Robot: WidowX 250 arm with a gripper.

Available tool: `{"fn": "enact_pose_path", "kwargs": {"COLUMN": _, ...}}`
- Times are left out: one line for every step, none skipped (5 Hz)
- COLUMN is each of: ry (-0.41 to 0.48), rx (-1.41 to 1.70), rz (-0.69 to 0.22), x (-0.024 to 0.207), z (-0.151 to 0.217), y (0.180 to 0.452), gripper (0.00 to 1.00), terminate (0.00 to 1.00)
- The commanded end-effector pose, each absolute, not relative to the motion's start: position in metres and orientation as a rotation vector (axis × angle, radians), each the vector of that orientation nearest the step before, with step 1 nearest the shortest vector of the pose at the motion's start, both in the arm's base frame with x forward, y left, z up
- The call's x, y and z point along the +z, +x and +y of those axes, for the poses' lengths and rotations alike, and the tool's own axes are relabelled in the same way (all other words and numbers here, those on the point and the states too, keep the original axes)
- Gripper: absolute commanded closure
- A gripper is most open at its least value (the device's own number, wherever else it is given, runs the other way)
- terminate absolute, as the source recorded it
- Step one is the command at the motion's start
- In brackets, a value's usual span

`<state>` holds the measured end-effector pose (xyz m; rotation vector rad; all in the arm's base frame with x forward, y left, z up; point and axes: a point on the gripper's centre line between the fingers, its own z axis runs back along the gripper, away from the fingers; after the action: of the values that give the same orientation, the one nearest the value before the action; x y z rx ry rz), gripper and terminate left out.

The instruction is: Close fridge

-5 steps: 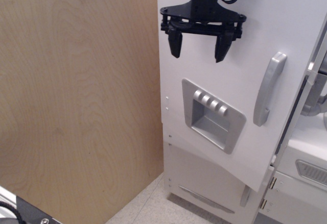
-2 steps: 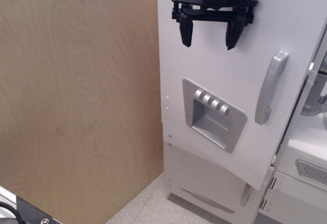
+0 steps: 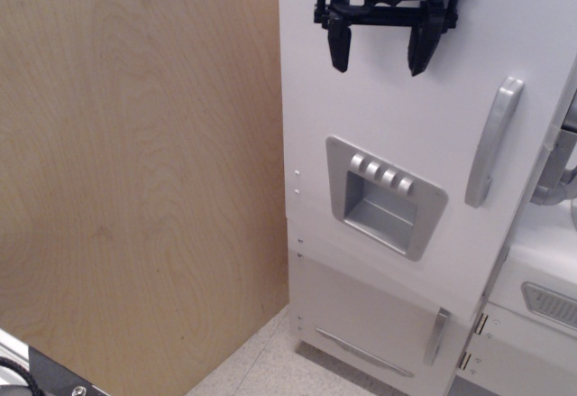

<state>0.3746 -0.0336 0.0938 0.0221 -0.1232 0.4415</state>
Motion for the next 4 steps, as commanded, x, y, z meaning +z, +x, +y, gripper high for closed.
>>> {"fn": "enact_pose_path", "kwargs": {"ry": 0.000, "rx": 0.459, "rz": -0.182, "x": 0.114, "z": -0.032, "y": 0.390, "gripper": 0.00, "terminate": 0.00}}
{"fn": "enact_pose_path", "kwargs": {"ry": -0.022, "rx": 0.496, "rz": -0.174, "x": 0.117, "z": -0.030, "y": 0.395, "gripper": 0.00, "terminate": 0.00}}
{"fn": "enact_pose_path", "kwargs": {"ry": -0.029, "rx": 0.513, "rz": -0.171, "x": 0.117, "z": -0.028, "y": 0.398, "gripper": 0.00, "terminate": 0.00}}
{"fn": "enact_pose_path", "kwargs": {"ry": -0.041, "rx": 0.536, "rz": -0.171, "x": 0.119, "z": -0.026, "y": 0.401, "gripper": 0.00, "terminate": 0.00}}
